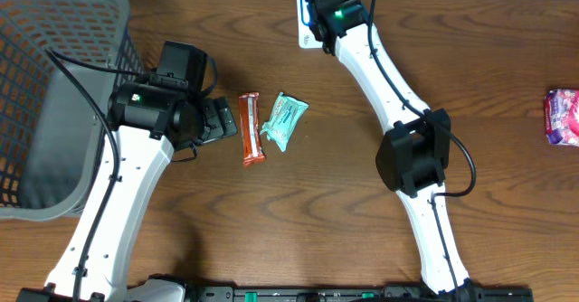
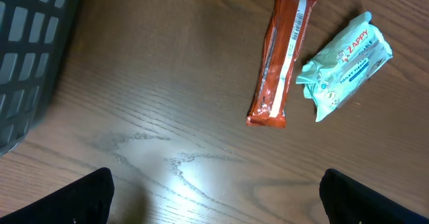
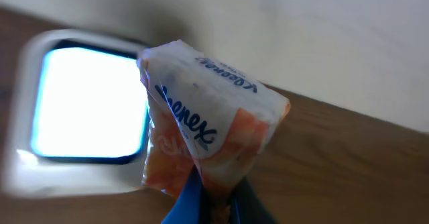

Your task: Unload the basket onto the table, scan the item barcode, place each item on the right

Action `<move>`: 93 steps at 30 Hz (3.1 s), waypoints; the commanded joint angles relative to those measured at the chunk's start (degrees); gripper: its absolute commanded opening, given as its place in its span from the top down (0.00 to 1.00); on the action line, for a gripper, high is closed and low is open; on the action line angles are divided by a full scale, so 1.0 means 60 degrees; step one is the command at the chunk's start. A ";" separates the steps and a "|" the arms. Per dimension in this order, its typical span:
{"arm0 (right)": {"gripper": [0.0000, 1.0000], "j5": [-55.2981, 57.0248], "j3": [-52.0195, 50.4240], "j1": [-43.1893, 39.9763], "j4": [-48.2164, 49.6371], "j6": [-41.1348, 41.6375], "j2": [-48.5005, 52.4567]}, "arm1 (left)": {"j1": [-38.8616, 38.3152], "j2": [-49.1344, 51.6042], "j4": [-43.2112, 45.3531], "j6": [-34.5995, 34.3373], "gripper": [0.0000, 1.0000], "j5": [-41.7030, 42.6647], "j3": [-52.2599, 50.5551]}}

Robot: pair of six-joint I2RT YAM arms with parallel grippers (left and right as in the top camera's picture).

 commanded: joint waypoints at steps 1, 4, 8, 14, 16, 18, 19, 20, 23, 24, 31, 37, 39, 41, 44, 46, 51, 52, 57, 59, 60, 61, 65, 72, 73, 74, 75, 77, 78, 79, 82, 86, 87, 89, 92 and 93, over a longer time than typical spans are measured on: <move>0.99 0.3096 0.0324 -0.0375 -0.0324 0.0528 0.0044 | 0.0033 -0.0051 -0.0040 -0.0120 0.02 -0.0084 0.0069; 0.99 0.3523 0.0321 -0.1100 -0.1523 0.0554 0.0047 | 0.0033 -0.0051 -0.0040 -0.0120 0.02 -0.0087 0.0069; 0.99 0.3501 0.0313 -0.2466 -0.3373 0.1701 0.0047 | 0.0033 -0.0051 -0.0036 -0.0120 0.02 -0.0084 0.0069; 0.99 0.1362 0.0251 -0.4488 -0.4965 0.2186 0.0047 | 0.0033 -0.0051 -0.0036 -0.0120 0.02 -0.0084 0.0069; 0.99 0.0812 0.0124 -0.5147 -0.5038 0.2375 0.0055 | 0.0033 -0.0051 -0.0040 -0.0120 0.02 -0.0087 0.0069; 0.98 0.0503 -0.0011 -0.5639 -0.5060 0.2433 0.0055 | 0.0033 -0.0051 -0.0036 -0.0120 0.02 -0.0087 0.0069; 0.96 0.0463 -0.0138 -0.5916 -0.5064 0.2441 0.0055 | 0.0033 -0.0051 -0.0036 -0.0120 0.02 -0.0087 0.0069; 0.96 0.0470 -0.0237 -0.6084 -0.5060 0.2470 0.0055 | 0.0033 -0.0051 -0.0040 -0.0120 0.02 -0.0087 0.0069; 0.93 0.0634 -0.0605 -0.6663 -0.5023 0.2583 0.0055 | 0.0033 -0.0051 -0.0040 -0.0120 0.02 -0.0084 0.0069; 0.91 0.0652 -0.0725 -0.6834 -0.5020 0.2667 0.0055 | 0.0033 -0.0051 -0.0036 -0.0120 0.02 -0.0087 0.0069; 0.01 -0.0696 -0.1548 -0.7792 -0.5082 0.3075 0.0058 | 0.0033 -0.0051 -0.0040 -0.0120 0.02 -0.0087 0.0069; 0.01 -0.1687 -0.1053 -0.7544 -0.5818 0.3078 -0.0189 | 0.0033 -0.0051 -0.0040 -0.0120 0.02 -0.0084 0.0069; 0.01 -0.1756 -0.0743 -0.7315 -0.5945 0.3217 -0.0441 | 0.0033 -0.0051 -0.0036 -0.0120 0.02 -0.0084 0.0069; 0.01 -0.2484 -0.0423 -0.6987 -0.5956 0.3213 -0.0914 | 0.0033 -0.0051 -0.0036 -0.0120 0.02 -0.0087 0.0069; 0.01 -0.4419 -0.0324 -0.6553 -0.5909 0.3213 -0.1592 | 0.0033 -0.0051 -0.0040 -0.0120 0.02 -0.0084 0.0069; 0.01 -0.6051 -0.0324 -0.6247 -0.6043 0.3202 -0.1923 | 0.0033 -0.0051 -0.0040 -0.0120 0.02 -0.0087 0.0069; 0.24 -0.8408 -0.0579 -0.4787 -0.7577 0.3104 -0.1989 | 0.0033 -0.0051 -0.0040 -0.0120 0.02 -0.0087 0.0069; 0.24 -0.8440 -0.0885 -0.4328 -0.7686 0.3104 -0.1953 | 0.0033 -0.0051 -0.0036 -0.0120 0.02 -0.0087 0.0069; 0.33 -0.8473 -0.2233 -0.2728 -0.7100 0.3169 -0.1938 | 0.0033 -0.0051 -0.0040 -0.0120 0.02 -0.0084 0.0069; 0.35 -0.8480 -0.2794 -0.2109 -0.6703 0.3548 -0.1938 | 0.0033 -0.0051 -0.0036 -0.0120 0.02 -0.0087 0.0069; 0.35 -0.8513 -0.3078 -0.1821 -0.6459 0.3785 -0.1938 | 0.0033 -0.0047 -0.0036 -0.0120 0.02 -0.0087 0.0069; 0.35 -0.8612 -0.3337 -0.1559 -0.6200 0.4036 -0.1938 | 0.0033 -0.0051 -0.0040 -0.0120 0.02 -0.0087 0.0069; 0.25 -1.0244 -0.4299 -0.0630 -0.4790 0.3945 -0.1938 | 0.0033 -0.0051 -0.0036 -0.0120 0.02 -0.0084 0.0069; 0.24 -1.2917 -0.4473 -0.0109 -0.4517 0.2426 -0.1938 | 0.0033 -0.0051 -0.0040 -0.0120 0.02 -0.0087 0.0069; 0.23 -1.3420 -0.4473 -0.0087 -0.4517 0.2091 -0.1938 | 0.0033 -0.0047 -0.0036 -0.0120 0.02 -0.0087 0.0069; 0.18 -1.3759 -0.4473 -0.0069 -0.4528 0.1821 -0.1938 | 0.0033 -0.0051 -0.0036 -0.0120 0.02 -0.0087 0.0069; 0.09 -1.3817 -0.4473 -0.0051 -0.4557 0.1745 -0.1938 | 0.0033 -0.0051 -0.0040 -0.0120 0.02 -0.0087 0.0069; 0.04 -1.3679 -0.4473 -0.0007 -0.4546 0.1738 -0.1938 | 0.0033 -0.0051 -0.0040 -0.0120 0.02 -0.0087 0.0069; 0.04 -1.3675 -0.4473 0.0000 -0.4513 0.1741 -0.1938 | 0.0033 -0.0051 -0.0036 -0.0120 0.02 -0.0087 0.0069; 0.04 -1.3679 -0.4473 -0.0004 -0.4488 0.1749 -0.1938 | 0.0033 -0.0051 -0.0040 -0.0120 0.02 -0.0087 0.0069; 0.06 -1.3675 -0.4473 -0.0004 -0.4313 0.1858 -0.1938 | 0.0033 -0.0051 -0.0036 -0.0120 0.02 -0.0087 0.0069; 0.11 -1.3151 -0.4503 0.0000 -0.4149 0.1891 -0.1938 | 0.0033 -0.0051 -0.0040 -0.0120 0.02 -0.0084 0.0069; 0.15 -1.2976 -0.4506 0.0018 -0.4167 0.1898 -0.1938 | 0.0033 -0.0051 -0.0036 -0.0120 0.02 -0.0084 0.0069; 0.16 -1.2808 -0.4546 0.0033 -0.4193 0.2142 -0.1938 | 0.0033 -0.0051 -0.0040 -0.0120 0.02 -0.0087 0.0069; 0.15 -1.2819 -0.4685 0.0033 -0.4040 0.2357 -0.1938 | 0.0033 -0.0051 -0.0040 -0.0120 0.02 -0.0087 0.0069; 0.15 -1.2823 -0.4736 0.0033 -0.3989 0.2353 -0.1938 | 0.0033 -0.0051 -0.0036 -0.0120 0.02 -0.0084 0.0069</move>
